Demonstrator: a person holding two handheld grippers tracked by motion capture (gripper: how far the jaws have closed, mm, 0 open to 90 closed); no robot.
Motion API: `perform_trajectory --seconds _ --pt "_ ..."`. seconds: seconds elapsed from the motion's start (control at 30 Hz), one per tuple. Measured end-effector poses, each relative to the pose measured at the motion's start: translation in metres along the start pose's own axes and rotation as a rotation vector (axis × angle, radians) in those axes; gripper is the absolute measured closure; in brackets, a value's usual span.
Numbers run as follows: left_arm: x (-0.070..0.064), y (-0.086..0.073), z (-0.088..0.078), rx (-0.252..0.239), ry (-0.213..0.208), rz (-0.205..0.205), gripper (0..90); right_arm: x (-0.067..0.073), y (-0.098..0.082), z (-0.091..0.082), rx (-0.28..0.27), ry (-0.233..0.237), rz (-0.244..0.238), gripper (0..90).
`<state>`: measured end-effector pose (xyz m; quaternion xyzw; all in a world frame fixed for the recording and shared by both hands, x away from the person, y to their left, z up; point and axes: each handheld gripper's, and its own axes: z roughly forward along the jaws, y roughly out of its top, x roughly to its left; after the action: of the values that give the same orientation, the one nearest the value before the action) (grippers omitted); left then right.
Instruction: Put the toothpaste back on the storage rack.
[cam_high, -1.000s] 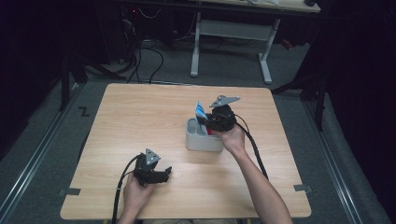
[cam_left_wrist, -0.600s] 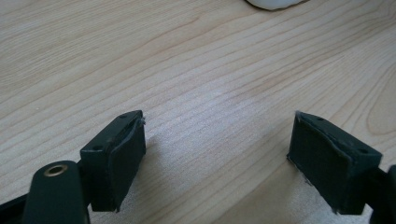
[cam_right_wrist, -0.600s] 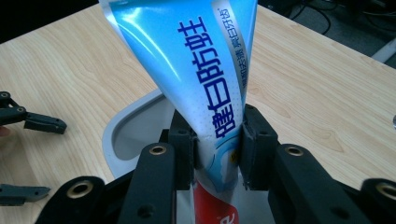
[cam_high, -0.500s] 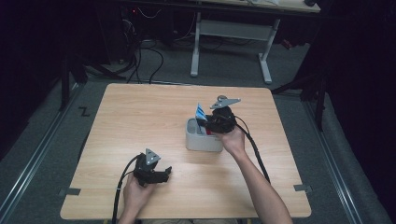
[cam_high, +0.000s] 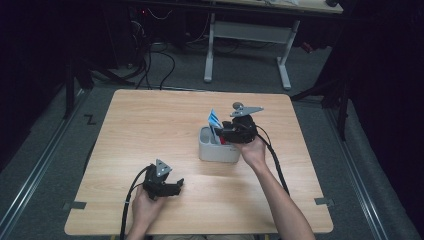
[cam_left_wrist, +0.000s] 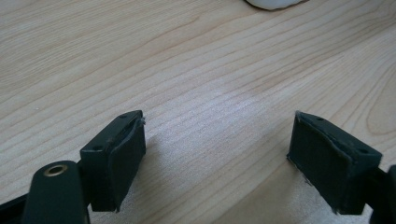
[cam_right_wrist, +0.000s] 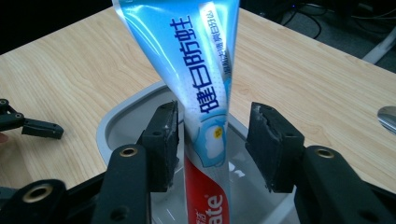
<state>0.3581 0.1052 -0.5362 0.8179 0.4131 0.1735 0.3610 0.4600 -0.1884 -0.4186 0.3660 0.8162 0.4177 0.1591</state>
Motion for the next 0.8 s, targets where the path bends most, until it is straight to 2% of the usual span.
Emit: perform_trajectory --seconds 0.53,0.8 --pt "0.000 0.000 0.000 0.001 0.000 0.001 19.0 -0.002 0.002 -0.012 -0.040 0.005 0.013 49.2" --pt "0.000 0.000 0.000 0.001 0.000 0.002 19.0 -0.004 0.002 -0.020 -0.059 -0.008 0.016 48.9"
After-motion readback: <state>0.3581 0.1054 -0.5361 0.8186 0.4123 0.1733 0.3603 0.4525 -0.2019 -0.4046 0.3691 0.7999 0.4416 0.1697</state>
